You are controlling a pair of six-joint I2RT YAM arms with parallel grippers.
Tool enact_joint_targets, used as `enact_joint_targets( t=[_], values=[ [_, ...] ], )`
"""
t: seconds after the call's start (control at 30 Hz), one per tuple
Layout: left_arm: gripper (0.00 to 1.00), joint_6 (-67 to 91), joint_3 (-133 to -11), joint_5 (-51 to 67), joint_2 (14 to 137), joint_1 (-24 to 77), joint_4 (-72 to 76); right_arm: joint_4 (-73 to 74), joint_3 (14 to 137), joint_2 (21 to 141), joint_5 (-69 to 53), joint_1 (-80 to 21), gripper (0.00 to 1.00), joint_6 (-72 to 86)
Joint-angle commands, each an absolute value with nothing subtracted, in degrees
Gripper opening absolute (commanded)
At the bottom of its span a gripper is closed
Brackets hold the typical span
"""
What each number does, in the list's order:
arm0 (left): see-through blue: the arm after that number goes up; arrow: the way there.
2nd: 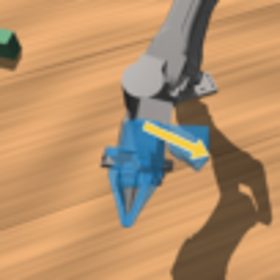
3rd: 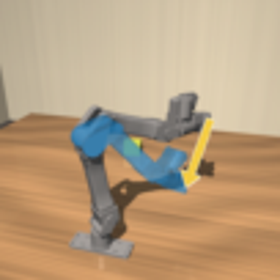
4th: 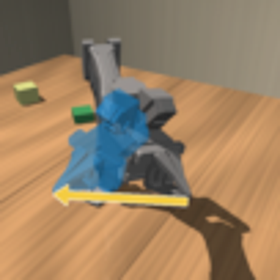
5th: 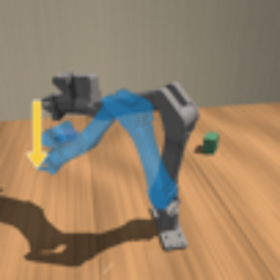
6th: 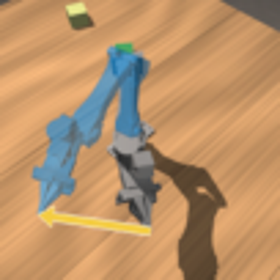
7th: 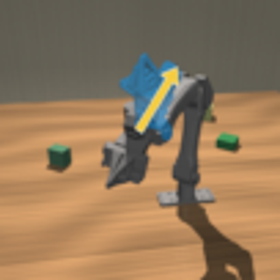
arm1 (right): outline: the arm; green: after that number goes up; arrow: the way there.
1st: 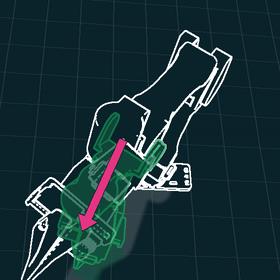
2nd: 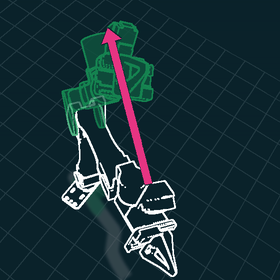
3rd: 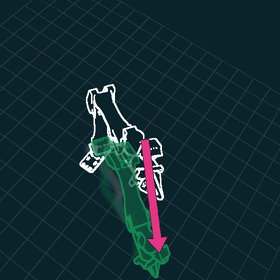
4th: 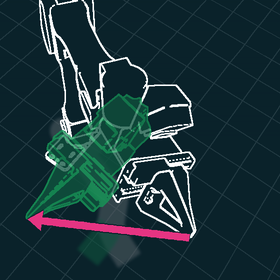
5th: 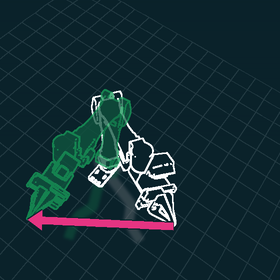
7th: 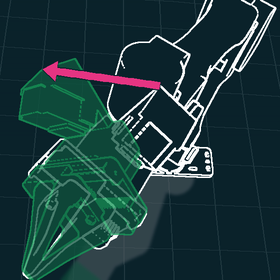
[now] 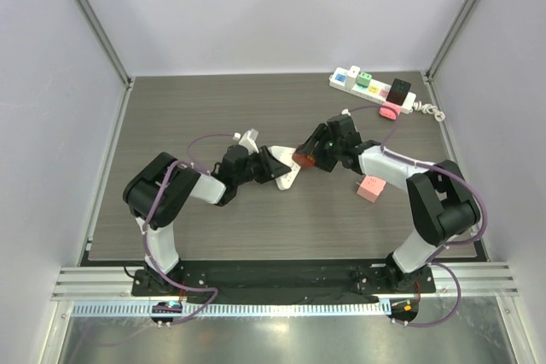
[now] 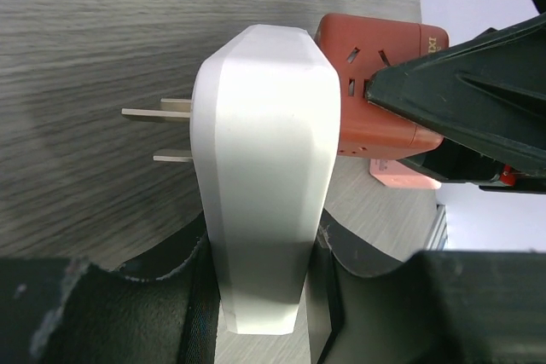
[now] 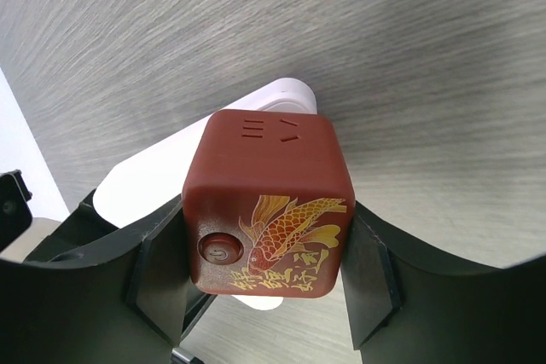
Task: Pull the plug off the socket
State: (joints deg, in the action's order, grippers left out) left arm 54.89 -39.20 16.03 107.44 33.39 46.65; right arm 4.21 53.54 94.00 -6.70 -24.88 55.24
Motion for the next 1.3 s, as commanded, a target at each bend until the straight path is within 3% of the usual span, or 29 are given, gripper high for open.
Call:
enact_joint_targets(
  t=[0.0,0.4,0.73,1.07,1.27],
  values=[
    [0.0,52.65,-39.73,2.55,106.96,30.76,40.34,11.08,54.41,86.84,-8.24,-24.44,0.01,49.31],
    [0.0,52.73,-39.55,2.11,107.14,30.85,40.87,10.37,50.63,83.5,-13.01,-21.18,0.01,49.48],
    [0.0,52.56,-39.64,2.37,107.05,30.94,40.87,21.34,51.94,79.72,-1.5,-21.18,0.01,44.03],
    [0.0,52.03,-39.38,1.76,106.61,31.29,41.04,15.64,51.06,80.77,-10.37,-21.18,0.01,48.95],
    [0.0,51.68,-39.99,1.58,106.7,31.55,40.08,14.59,52.11,83.58,-17.4,-15.74,0.01,50.89]
  ],
)
